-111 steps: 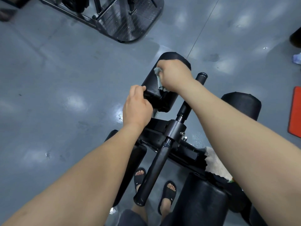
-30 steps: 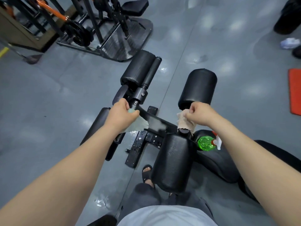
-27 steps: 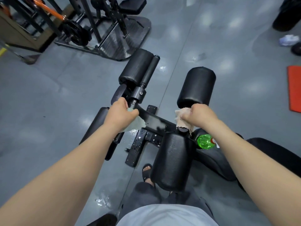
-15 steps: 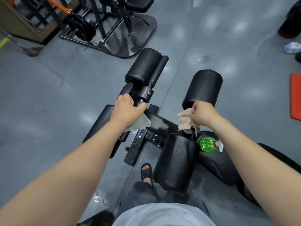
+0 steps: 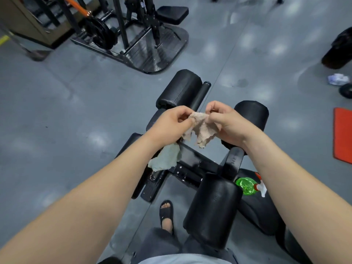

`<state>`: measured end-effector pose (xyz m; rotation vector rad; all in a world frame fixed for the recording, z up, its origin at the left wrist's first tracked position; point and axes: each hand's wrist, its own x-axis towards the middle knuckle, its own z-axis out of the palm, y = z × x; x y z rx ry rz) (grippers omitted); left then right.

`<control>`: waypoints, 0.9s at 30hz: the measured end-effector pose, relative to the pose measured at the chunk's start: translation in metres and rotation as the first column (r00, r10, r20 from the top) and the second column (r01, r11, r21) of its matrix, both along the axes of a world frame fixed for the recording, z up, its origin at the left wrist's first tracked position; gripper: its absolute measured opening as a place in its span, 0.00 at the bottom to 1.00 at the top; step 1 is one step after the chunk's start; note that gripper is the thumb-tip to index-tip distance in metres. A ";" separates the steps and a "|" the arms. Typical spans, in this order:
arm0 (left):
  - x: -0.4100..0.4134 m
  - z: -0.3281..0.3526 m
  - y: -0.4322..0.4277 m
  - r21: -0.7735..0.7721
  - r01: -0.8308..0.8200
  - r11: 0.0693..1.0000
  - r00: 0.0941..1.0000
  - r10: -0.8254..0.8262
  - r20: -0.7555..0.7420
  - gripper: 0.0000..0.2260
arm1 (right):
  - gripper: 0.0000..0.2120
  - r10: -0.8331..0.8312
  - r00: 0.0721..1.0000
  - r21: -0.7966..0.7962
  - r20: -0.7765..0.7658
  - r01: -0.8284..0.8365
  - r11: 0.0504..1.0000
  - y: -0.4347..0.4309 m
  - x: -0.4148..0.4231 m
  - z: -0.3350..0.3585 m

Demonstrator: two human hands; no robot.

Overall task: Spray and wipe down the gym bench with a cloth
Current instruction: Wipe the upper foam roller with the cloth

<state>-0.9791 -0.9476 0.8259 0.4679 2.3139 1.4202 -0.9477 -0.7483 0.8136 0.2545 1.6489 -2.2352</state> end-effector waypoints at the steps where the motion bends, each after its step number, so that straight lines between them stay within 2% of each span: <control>1: -0.006 -0.001 -0.003 0.024 -0.041 0.999 0.999 0.041 0.011 0.06 | 0.10 -0.009 1.000 -0.010 -0.003 0.009 1.000 -0.003 -0.003 -0.001; 3: -0.015 -0.002 -0.007 0.085 -0.126 0.988 0.991 0.120 0.063 0.04 | 0.06 0.012 1.000 -0.003 0.005 -0.012 1.000 -0.007 -0.009 -0.003; 5: -0.023 -0.004 -0.011 0.139 -0.186 0.973 0.978 0.170 0.119 0.04 | 0.08 0.054 0.998 0.028 0.017 -0.054 0.998 -0.011 -0.015 -0.005; 8: -0.043 -0.015 -0.016 0.153 -0.226 0.962 0.966 0.201 0.160 0.03 | 0.05 0.000 1.000 0.086 0.013 -0.001 0.996 -0.022 -0.031 -0.007; 12: -0.078 -0.038 -0.023 0.007 -0.389 0.921 0.915 0.385 0.122 0.03 | 0.11 -0.166 0.986 0.231 -0.003 0.162 0.959 -0.031 -0.056 -0.008; 14: -0.091 -0.045 -0.028 -0.121 -0.433 0.894 0.894 0.442 0.073 0.05 | 0.12 -0.233 0.973 0.234 -0.005 0.227 0.945 -0.031 -0.067 -0.005; 16: -0.104 -0.056 -0.034 -0.203 -0.460 0.864 0.877 0.479 0.049 0.06 | 0.20 -0.287 0.958 0.201 0.007 0.280 0.939 -0.029 -0.079 -0.003; 17: -0.109 -0.062 -0.036 -0.238 -0.469 0.850 0.872 0.489 0.028 0.07 | 0.20 -0.300 0.954 0.181 0.021 0.291 0.940 -0.027 -0.084 -0.003; 20: -0.124 -0.079 -0.033 -0.286 -0.468 0.836 0.876 0.482 -0.023 0.06 | 0.14 -0.322 0.946 0.179 -0.030 0.322 0.930 -0.026 -0.101 0.000; 23: -0.133 -0.091 -0.029 -0.288 -0.449 0.846 0.889 0.454 -0.052 0.10 | 0.18 -0.225 0.969 0.290 -0.103 0.246 0.925 -0.022 -0.124 -0.003; 27: -0.131 -0.109 -0.027 -0.323 -0.376 0.869 0.925 0.373 -0.075 0.14 | 0.10 -0.230 0.971 0.415 -0.073 0.239 0.878 -0.015 -0.151 0.002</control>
